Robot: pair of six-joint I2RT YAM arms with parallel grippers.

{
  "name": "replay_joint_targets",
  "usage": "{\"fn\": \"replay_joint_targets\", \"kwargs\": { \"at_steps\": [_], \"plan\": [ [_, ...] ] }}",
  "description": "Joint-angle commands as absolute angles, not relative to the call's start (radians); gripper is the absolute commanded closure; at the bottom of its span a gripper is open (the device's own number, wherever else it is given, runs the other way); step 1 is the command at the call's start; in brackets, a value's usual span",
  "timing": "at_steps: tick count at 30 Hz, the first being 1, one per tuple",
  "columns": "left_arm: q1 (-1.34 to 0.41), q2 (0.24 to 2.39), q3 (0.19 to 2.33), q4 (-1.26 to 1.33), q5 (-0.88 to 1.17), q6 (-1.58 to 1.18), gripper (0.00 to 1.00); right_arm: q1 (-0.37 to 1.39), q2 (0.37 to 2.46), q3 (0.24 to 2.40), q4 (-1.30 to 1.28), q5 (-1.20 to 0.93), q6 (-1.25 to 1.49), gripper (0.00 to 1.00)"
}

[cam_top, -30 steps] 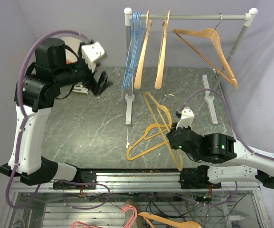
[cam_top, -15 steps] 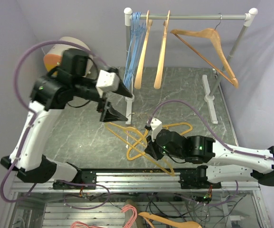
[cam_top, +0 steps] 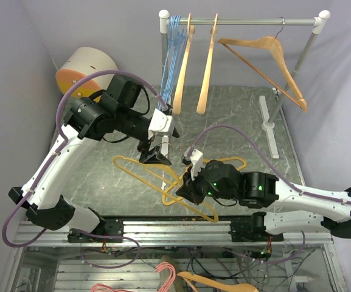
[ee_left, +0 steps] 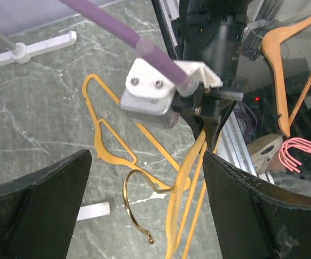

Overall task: Organize the hangers
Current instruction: Pick up the hanger at the center of the board.

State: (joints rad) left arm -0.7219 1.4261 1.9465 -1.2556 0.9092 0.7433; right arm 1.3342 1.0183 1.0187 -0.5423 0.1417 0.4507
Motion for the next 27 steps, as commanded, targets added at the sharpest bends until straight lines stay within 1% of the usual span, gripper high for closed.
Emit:
{"fn": "replay_joint_targets", "kwargs": {
  "at_steps": [1,7,14,20,27],
  "plan": [
    [-0.728,1.425,1.964,-1.324,0.876,0.845,0.05,1.331,0.976,1.007,-0.497,0.092,0.434,1.00],
    [-0.728,1.427,1.972,-1.427,0.841,1.005,0.07,1.331,0.967,0.978,-0.484,0.037,0.426,1.00],
    [-0.729,1.429,1.978,-1.455,0.786,1.087,0.23,1.333,0.968,0.945,-0.475,-0.023,0.411,1.00],
    [-0.727,1.439,1.948,-1.435,0.722,1.112,0.27,1.337,0.946,0.932,-0.471,-0.043,0.407,1.00],
    [-0.715,1.443,1.908,-1.417,0.673,1.135,0.28,1.339,0.911,0.927,-0.489,-0.036,0.413,1.00]
  ]
}}
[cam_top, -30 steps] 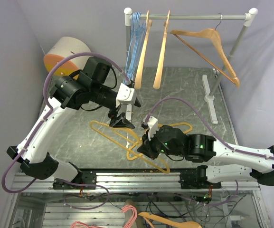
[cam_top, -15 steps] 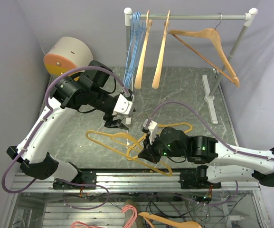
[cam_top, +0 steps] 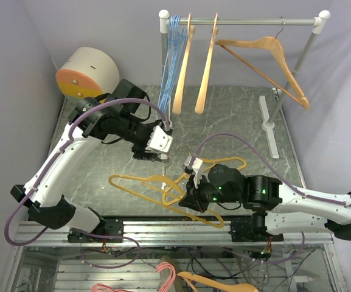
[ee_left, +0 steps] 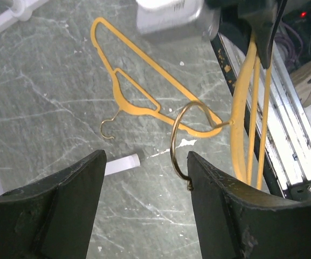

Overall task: Organize the hangers
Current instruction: Pick up the hanger at the center of the board, then place the hanger at the clothesline.

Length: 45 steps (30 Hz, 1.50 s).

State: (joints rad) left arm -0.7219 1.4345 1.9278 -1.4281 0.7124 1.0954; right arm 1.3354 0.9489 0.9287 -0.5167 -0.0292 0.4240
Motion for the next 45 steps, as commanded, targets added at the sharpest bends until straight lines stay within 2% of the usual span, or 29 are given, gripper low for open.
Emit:
{"fn": "replay_joint_targets", "kwargs": {
  "at_steps": [1,3,5,6,7,13,17,20,22,26,28,30,32,34,38,42,45],
  "plan": [
    [-0.711,1.446,1.908,-1.416,0.673,1.132,0.27,1.339,0.905,0.927,-0.491,-0.030,0.415,1.00],
    [-0.710,1.448,1.921,-1.419,0.689,1.121,0.25,1.339,0.893,0.924,-0.498,-0.021,0.416,1.00],
    [-0.710,1.450,1.954,-1.427,0.715,1.101,0.12,1.339,0.886,0.917,-0.510,-0.009,0.424,1.00],
    [-0.710,1.452,1.978,-1.429,0.732,1.077,0.02,1.339,0.885,0.914,-0.520,0.001,0.429,1.00],
    [-0.710,1.455,2.008,-1.433,0.749,1.051,0.00,1.339,0.886,0.910,-0.540,0.018,0.440,1.00],
    [-0.712,1.442,2.188,-1.472,0.780,0.925,0.00,1.339,0.885,0.864,-0.617,0.175,0.579,1.00],
    [-0.712,1.412,2.304,-1.422,0.724,0.795,0.01,1.339,0.864,0.853,-0.753,0.407,0.745,1.00],
    [-0.712,1.367,2.305,-1.215,0.555,0.560,0.00,1.339,0.865,0.872,-0.863,0.526,0.857,1.00],
    [-0.709,1.337,2.260,-1.059,0.346,0.418,0.01,1.337,0.890,0.898,-0.950,0.590,0.933,1.00],
    [-0.628,1.315,2.203,-0.888,0.108,0.268,0.01,1.326,0.949,0.969,-1.067,0.718,0.970,1.00],
    [-0.590,1.299,2.173,-0.823,0.047,0.140,0.01,1.286,0.971,0.994,-1.073,0.777,0.923,1.00],
    [-0.540,1.284,2.157,-0.802,0.049,0.020,0.00,1.169,0.985,1.040,-0.995,0.781,0.781,1.00],
    [-0.492,1.267,2.144,-0.801,0.097,-0.036,0.01,0.971,0.989,1.046,-0.839,0.695,0.577,1.00],
    [-0.435,1.253,2.125,-0.790,0.123,-0.081,0.01,0.849,1.012,1.085,-0.737,0.596,0.440,1.00],
    [-0.344,1.214,2.086,-0.804,0.052,-0.085,0.00,0.766,1.125,1.260,-0.703,0.563,0.302,1.00],
    [-0.267,1.148,2.020,-0.908,0.034,0.037,0.01,0.684,1.206,1.431,-0.688,0.487,0.203,1.00],
    [-0.253,1.096,1.939,-0.948,-0.062,0.102,0.00,0.625,1.286,1.546,-0.700,0.469,0.153,1.00]
  ]
}}
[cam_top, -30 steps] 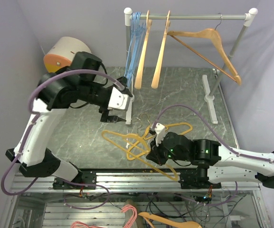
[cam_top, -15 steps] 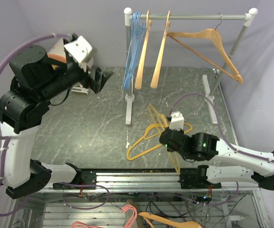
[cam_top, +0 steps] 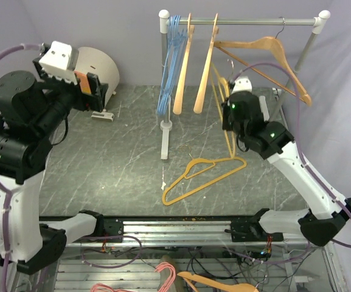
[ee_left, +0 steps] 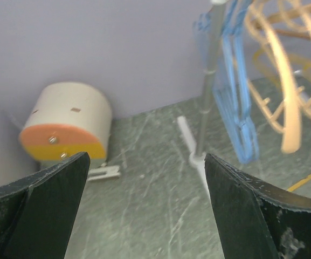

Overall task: Organize the hangers
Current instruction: Place the hanger at the clothesline.

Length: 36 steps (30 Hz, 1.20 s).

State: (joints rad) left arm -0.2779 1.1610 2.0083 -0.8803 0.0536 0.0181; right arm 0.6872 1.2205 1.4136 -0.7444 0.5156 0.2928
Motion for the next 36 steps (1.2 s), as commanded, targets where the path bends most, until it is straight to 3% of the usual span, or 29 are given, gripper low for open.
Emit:
{"fn": "replay_joint_targets", "kwargs": {
  "at_steps": [1,5,18,36],
  "plan": [
    [-0.253,1.084,1.914,-0.951,-0.100,0.108,0.01,0.610,1.303,1.585,-0.706,0.466,0.139,1.00],
    [-0.256,1.053,1.849,-0.961,-0.203,0.122,0.00,0.575,1.412,1.715,-0.712,0.459,0.095,1.00],
    [-0.258,1.078,1.784,-0.951,-0.232,0.121,0.01,0.557,1.680,2.025,-0.718,0.319,0.058,1.00],
    [-0.249,1.092,1.754,-0.970,-0.161,0.133,0.00,0.514,1.583,2.022,-0.719,0.317,0.025,1.00]
  ]
}}
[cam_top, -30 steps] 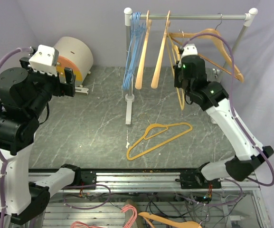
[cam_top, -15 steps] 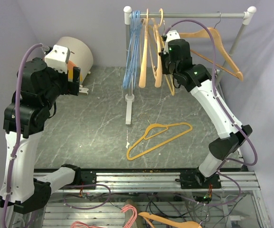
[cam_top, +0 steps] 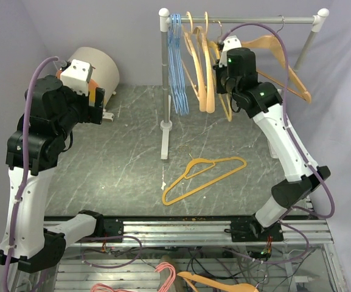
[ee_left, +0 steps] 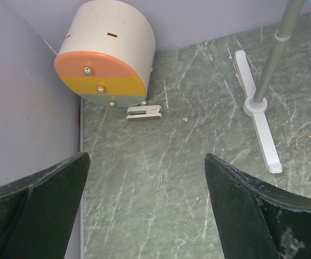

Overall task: Organize the hangers
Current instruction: Place the hanger at the clothesline.

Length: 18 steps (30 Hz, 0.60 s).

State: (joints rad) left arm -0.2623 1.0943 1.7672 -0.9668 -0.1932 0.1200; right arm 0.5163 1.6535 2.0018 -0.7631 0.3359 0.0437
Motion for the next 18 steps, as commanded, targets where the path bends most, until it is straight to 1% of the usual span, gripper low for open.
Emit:
{"fn": "replay_joint_targets", "kwargs": {
  "at_steps": [1,9,13,18],
  "plan": [
    [-0.249,1.095,1.753,-0.971,-0.152,0.133,0.00,0.514,1.586,2.037,-0.727,0.315,0.021,1.00],
    [-0.236,1.099,1.756,-0.978,-0.116,0.137,0.00,0.501,1.616,2.059,-0.717,0.300,0.014,1.00],
    [-0.233,1.101,1.750,-0.975,-0.105,0.140,0.00,0.451,1.688,2.147,-0.733,0.232,0.014,1.00],
    [-0.226,1.114,1.766,-0.984,-0.071,0.141,0.00,0.439,1.784,2.260,-0.761,0.176,0.015,1.00]
  ]
}}
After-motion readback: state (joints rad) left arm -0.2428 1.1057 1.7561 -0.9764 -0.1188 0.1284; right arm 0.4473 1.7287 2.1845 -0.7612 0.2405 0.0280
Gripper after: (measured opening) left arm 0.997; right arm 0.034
